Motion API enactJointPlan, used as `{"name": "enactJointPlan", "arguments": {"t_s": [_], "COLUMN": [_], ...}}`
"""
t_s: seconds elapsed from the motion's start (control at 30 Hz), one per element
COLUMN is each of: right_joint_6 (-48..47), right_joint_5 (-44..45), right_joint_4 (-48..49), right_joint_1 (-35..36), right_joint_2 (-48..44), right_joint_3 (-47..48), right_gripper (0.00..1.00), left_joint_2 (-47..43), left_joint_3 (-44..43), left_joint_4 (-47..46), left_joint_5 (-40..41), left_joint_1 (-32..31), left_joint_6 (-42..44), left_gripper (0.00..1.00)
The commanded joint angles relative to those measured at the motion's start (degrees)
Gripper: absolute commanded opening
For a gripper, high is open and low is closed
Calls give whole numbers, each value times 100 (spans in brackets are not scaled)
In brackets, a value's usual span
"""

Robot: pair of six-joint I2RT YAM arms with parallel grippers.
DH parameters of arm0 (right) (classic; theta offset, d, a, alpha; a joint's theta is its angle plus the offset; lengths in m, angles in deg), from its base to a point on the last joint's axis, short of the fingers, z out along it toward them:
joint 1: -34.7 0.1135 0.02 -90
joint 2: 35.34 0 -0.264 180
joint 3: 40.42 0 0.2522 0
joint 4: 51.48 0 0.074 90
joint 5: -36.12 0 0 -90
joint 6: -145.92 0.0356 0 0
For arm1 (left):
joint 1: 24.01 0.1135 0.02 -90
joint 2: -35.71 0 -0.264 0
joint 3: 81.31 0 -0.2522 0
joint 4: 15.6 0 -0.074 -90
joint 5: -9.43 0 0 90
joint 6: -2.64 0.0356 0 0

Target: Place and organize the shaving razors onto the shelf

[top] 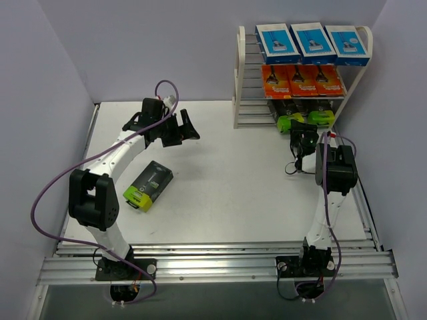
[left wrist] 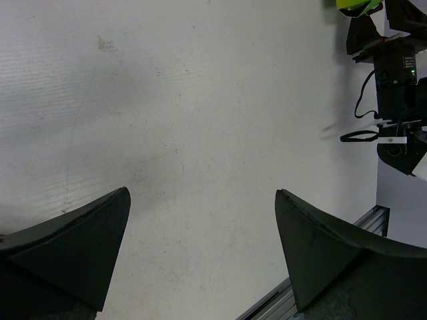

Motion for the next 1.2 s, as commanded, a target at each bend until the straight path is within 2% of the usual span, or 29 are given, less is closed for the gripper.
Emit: {"name": "enactJointPlan", "arguments": {"t_s": [0.0,0.53,1.17], "right_joint_6": [86,324,420], "right_joint_5": [648,1255,1493], "right_joint_4": [2167,1983,1877], "right_joint_1": [31,22,13], "right_joint_2": [-117,85,252], "right_joint_3": [58,374,611], "right_gripper": [0,0,0], "left_joint_2": [-18,26,43], "left_joint_3": [-2,16,33], "left_joint_4": [-287,-322,-392], "left_joint_5": [-162,-294,-435], "left_joint_1": [-24,-76,-85], "left_joint_6": [-33,-68,-138], "left_gripper": [98,98,98]}}
